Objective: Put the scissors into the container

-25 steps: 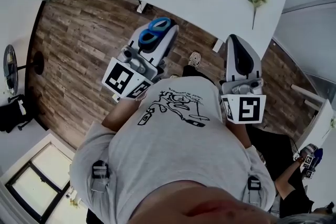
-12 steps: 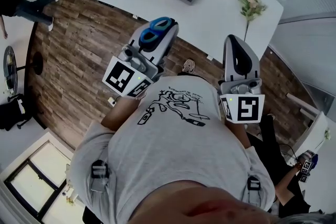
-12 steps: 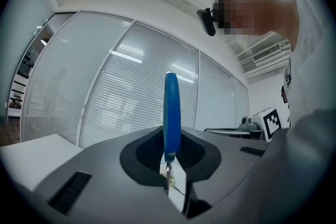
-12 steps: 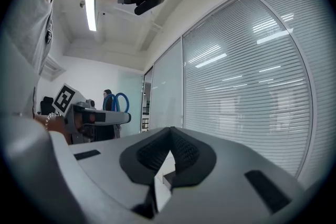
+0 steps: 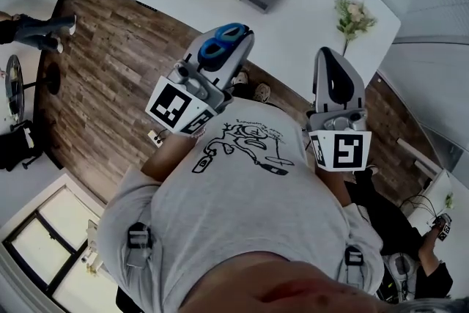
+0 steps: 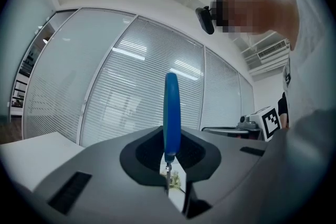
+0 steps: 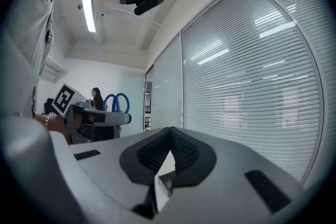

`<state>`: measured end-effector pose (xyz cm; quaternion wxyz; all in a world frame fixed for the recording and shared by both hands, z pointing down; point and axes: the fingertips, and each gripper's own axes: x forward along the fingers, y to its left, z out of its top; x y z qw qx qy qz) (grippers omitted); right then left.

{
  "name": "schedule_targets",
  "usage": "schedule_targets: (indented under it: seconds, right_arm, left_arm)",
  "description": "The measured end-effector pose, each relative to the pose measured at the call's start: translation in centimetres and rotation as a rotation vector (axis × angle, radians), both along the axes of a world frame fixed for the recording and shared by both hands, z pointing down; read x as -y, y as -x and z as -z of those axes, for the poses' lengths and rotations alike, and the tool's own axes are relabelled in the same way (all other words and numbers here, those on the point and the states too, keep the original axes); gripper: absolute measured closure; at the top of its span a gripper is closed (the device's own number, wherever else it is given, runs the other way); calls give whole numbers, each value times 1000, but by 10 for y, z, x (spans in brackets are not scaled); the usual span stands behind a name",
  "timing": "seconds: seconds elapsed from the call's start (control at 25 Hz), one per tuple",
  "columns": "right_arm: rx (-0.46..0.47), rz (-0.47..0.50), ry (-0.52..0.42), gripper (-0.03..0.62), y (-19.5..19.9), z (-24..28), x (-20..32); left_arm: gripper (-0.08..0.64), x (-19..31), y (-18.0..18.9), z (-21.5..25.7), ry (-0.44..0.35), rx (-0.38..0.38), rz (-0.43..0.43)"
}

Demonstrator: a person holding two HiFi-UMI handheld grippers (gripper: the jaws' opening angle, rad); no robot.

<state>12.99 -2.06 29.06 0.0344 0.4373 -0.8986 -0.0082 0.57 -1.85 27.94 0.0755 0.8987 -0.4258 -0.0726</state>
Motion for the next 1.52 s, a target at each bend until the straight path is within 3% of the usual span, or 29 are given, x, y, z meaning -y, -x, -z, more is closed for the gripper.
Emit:
schedule_targets:
  seconds: [0.32,0.76,1.0,1.52]
  right_arm:
    - [1,-2,-5,586,19,1,26]
    - [-8,-44,-29,586,71,10,89]
    - [-15,-85,-31,586,89,12,94]
    - [-30,-147,-37,586,85,10,98]
  left_arm:
    - [517,28,15,0,-8,2,-8]
    - [517,93,66,1,-21,5,-50]
    - [517,100,85,0,-14,10,-85]
    - [517,120,83,-17,29,40,-151]
